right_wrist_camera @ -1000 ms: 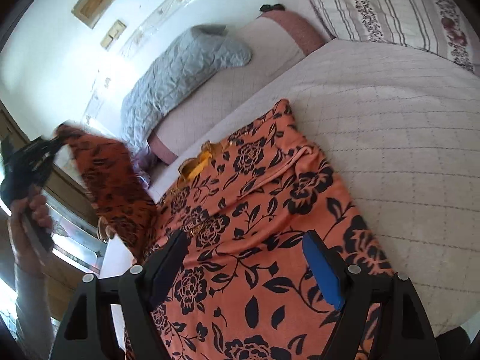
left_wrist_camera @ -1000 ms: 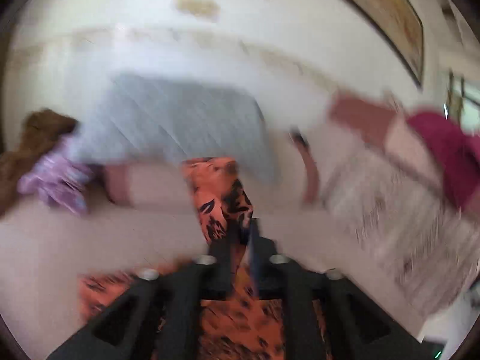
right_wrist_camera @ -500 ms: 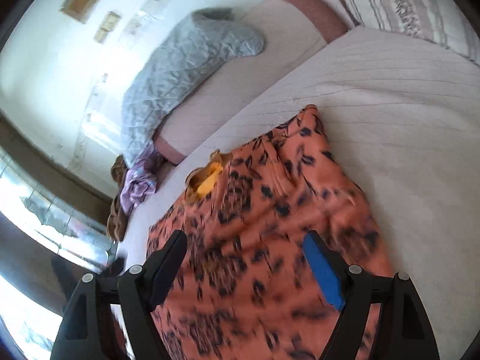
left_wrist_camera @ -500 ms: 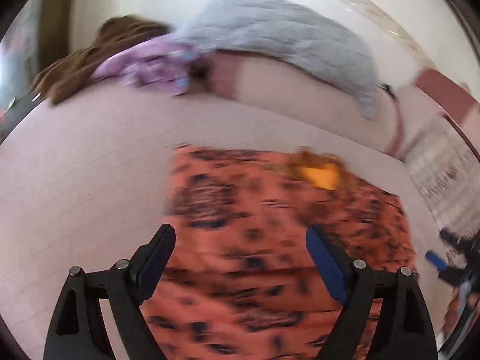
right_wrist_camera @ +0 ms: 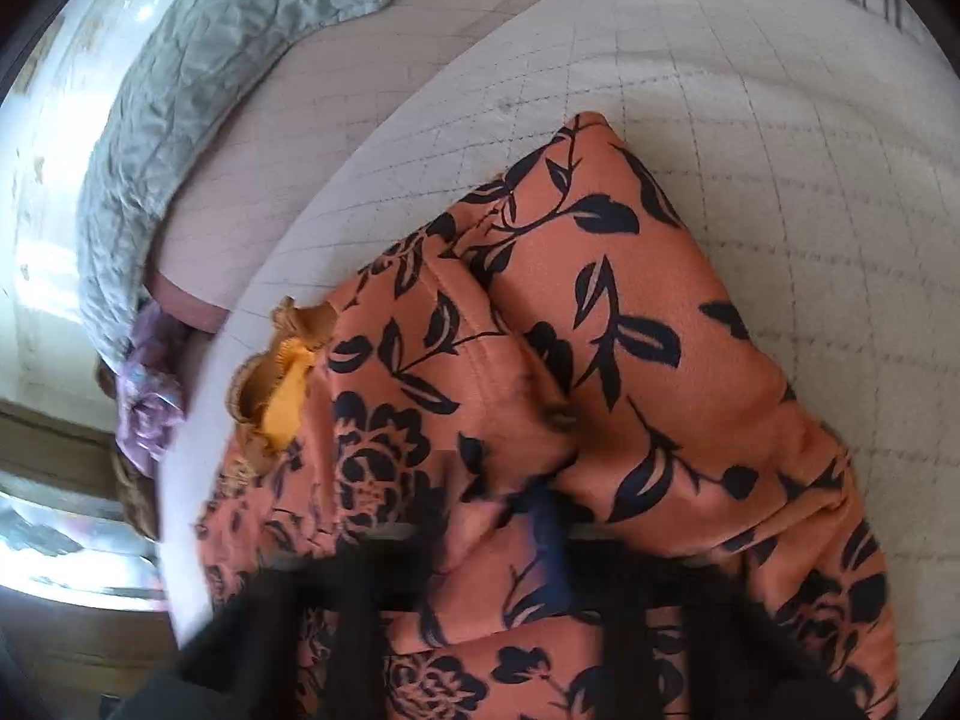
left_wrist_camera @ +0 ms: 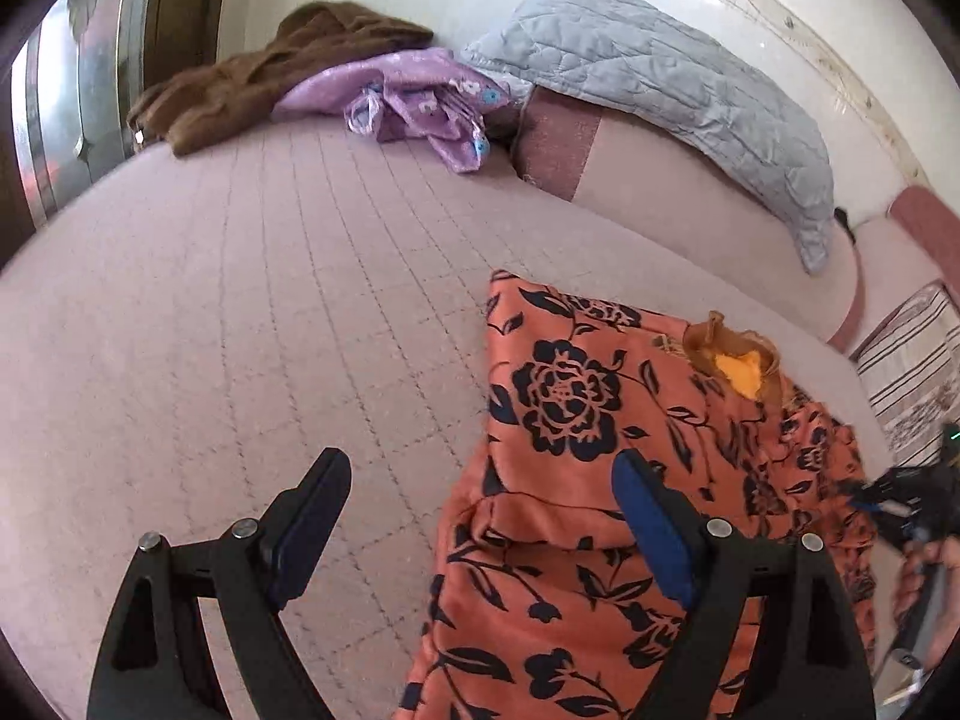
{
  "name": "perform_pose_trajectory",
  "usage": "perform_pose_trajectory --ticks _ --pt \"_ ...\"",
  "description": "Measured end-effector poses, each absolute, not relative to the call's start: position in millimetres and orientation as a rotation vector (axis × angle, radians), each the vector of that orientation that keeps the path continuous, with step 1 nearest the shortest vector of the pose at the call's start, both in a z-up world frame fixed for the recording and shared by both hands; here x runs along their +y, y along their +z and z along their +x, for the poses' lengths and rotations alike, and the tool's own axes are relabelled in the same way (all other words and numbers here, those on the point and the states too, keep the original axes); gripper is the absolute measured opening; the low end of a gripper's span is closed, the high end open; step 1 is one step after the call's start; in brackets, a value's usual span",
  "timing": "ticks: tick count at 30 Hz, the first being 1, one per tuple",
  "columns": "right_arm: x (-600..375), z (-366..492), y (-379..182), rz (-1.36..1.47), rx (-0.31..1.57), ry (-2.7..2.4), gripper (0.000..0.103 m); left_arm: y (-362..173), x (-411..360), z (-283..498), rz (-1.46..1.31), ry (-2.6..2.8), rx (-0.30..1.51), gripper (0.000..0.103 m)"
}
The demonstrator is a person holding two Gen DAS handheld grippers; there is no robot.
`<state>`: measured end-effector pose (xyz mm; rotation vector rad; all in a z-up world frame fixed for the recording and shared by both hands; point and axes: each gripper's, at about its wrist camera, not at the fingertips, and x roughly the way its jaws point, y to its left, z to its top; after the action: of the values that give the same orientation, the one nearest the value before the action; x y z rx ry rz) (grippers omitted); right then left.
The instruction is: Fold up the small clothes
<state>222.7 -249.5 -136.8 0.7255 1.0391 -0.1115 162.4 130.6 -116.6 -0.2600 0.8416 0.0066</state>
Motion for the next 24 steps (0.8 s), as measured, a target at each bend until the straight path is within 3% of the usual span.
perform_pose_trajectory --ticks 7,13,18,20,21,22,23,24 --pt "-233.4 187.2 -68.6 0.485 0.848 -0.121 0.006 -92.9 122.2 154.2 -0.162 0.043 0.776 0.089" --pt "-242.9 186.6 -124.1 0.526 1.03 -0.123 0.011 -79.6 115.1 153.7 -0.136 0.039 0.771 0.089" --pt "-247.9 169.3 -123.8 0.544 1.002 -0.104 0.012 -64.0 109.4 151.7 -0.101 0.045 0.758 0.089" --pt "-250.8 162.0 -115.5 0.535 0.98 -0.104 0.02 -56.9 108.6 149.7 -0.098 0.051 0.751 0.089" --pt "-253.6 158.6 -110.8 0.53 0.969 -0.106 0.034 -53.6 108.3 148.3 -0.097 0.053 0.745 0.089" --pt "-255.3 153.8 -105.6 0.524 0.955 -0.106 0.06 -50.5 107.7 146.7 -0.095 0.055 0.739 0.089" --pt "-253.5 150.6 -102.4 0.52 0.945 -0.107 0.074 -47.2 106.8 145.1 -0.09 0.057 0.736 0.089" --pt "-251.7 145.4 -96.9 0.516 0.918 -0.108 0.08 -45.2 106.1 143.9 -0.087 0.057 0.733 0.089"
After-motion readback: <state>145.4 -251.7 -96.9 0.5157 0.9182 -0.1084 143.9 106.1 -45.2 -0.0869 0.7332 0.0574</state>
